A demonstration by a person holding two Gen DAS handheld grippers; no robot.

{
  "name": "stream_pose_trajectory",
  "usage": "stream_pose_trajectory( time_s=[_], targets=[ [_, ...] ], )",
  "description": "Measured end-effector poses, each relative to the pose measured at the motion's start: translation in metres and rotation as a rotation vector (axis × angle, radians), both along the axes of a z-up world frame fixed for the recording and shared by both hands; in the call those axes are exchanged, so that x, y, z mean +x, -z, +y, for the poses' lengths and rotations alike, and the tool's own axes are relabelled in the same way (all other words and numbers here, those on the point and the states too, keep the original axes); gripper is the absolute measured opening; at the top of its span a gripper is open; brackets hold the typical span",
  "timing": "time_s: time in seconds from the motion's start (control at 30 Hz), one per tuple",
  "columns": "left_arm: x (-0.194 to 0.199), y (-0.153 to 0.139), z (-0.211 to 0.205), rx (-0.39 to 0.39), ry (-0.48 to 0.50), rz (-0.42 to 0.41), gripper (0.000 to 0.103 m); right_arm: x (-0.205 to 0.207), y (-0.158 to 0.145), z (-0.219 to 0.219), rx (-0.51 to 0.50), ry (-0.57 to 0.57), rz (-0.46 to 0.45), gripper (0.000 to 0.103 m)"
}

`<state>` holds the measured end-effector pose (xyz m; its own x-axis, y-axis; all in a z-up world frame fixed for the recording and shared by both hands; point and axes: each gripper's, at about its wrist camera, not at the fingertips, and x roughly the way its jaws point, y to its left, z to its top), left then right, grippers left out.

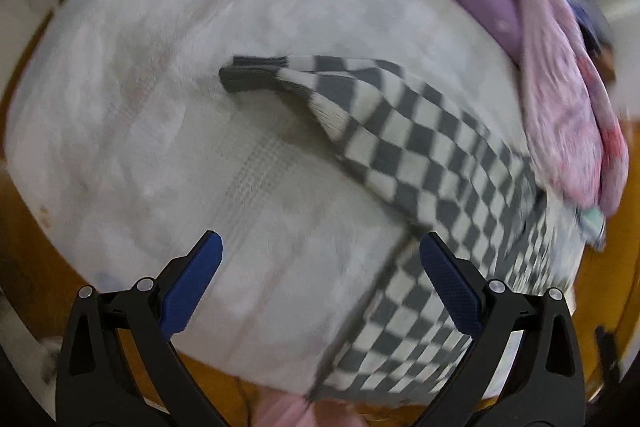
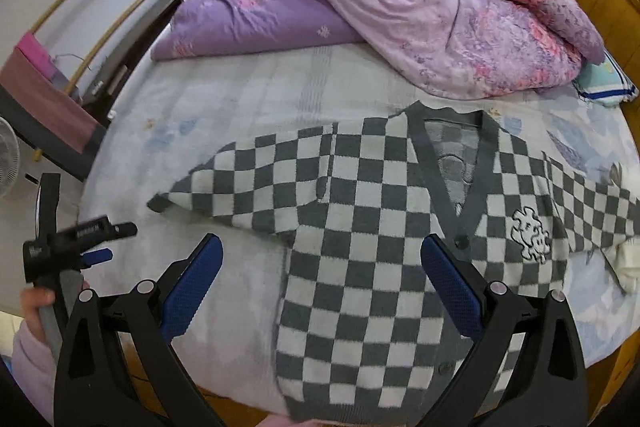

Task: Fold large clothes
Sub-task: 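Move the left tool to the cardigan's sleeve cuff and grasp it, then lift the sleeve cuff with the left tool and lay it across the cardigan front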

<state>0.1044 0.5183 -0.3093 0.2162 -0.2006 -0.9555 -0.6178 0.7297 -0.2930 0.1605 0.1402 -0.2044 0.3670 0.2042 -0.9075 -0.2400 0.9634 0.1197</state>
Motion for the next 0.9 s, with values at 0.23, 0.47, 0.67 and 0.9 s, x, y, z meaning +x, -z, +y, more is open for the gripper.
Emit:
stream_pose_trajectory(
  time_s=[0.23,0.47,0.67,0.9],
  targets=[
    [0.032,0.059,0.054,-0.133,-0.156,-0.001,0.099,0.048,0.056,0.018,-0.076,0.013,0.046,0.096],
    [0.060,0.110,0.103,-0.178,-0.309,0.003,0.099,0.063,0.098,0.029,-0.105,-0.003,0.127,0.096],
    [0.069,0.154,0.136,-0.219,-0.473,0.046,0.081,0.065,0.114,0.035,-0.112,-0.015,0.159,0.096],
    [0.067,0.141,0.139,-0.086,-0.372,0.038,0.013,0.071,0.122,0.031,-0.089,0.002,0.172,0.096]
  ],
)
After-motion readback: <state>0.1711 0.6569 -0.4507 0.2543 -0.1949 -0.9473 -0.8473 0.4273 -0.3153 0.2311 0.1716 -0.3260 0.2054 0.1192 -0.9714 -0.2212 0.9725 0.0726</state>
